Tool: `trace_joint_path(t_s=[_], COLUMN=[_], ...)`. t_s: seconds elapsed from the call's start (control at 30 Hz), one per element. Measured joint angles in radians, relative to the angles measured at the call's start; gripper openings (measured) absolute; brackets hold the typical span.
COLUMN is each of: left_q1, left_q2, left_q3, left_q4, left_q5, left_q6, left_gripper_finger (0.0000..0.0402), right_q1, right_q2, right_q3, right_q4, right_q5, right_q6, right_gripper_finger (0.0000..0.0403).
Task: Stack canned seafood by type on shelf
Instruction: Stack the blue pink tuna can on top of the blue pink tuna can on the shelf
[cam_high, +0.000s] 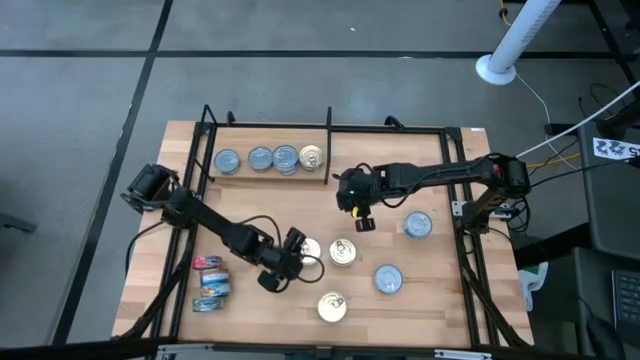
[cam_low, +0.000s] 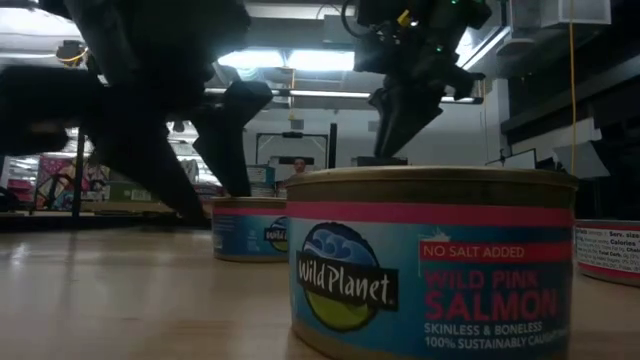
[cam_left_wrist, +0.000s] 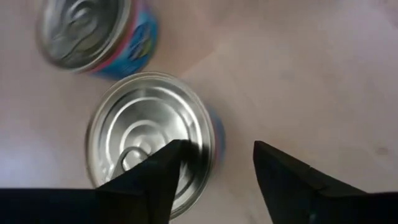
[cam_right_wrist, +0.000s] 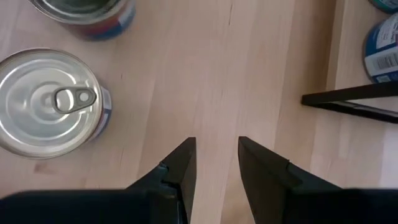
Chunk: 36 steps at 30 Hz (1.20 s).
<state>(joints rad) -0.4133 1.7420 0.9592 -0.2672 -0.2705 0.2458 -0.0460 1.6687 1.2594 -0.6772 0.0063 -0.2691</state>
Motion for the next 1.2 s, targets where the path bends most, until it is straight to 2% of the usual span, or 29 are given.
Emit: trace_joint_path(t_s=[0.17, 0.57, 0.8, 1.2], left_q1=[0.007, 0.103, 0.173, 0.234], left_q2=[0.000, 0.000, -0.002, -0.002], left_q3=[-0.002, -0.002, -0.002, -0.002], left_q4=[-0.018, -0.038, -0.036, -0.036], left_q5=[-0.091, -0.123, -0.122, -0.120], left_q6=[0.012, 0.000, -0.002, -0.014], left_gripper_finger=[0.0149, 0.0054, 0.0007, 0.0002], right_q1=[0.000, 0.000, 0.000, 0.000], right_q2=[0.000, 0.000, 0.000, 0.000], right_q3=[0.000, 0.000, 0.000, 0.000], right_q4=[0.003, 0.060, 0.110, 0.131], right_q5=[0.000, -0.001, -0.064, -0.062], right_q6=[0.000, 0.000, -0.001, 0.010], right_gripper_finger=[0.0120, 0.0120, 0.0120, 0.0120])
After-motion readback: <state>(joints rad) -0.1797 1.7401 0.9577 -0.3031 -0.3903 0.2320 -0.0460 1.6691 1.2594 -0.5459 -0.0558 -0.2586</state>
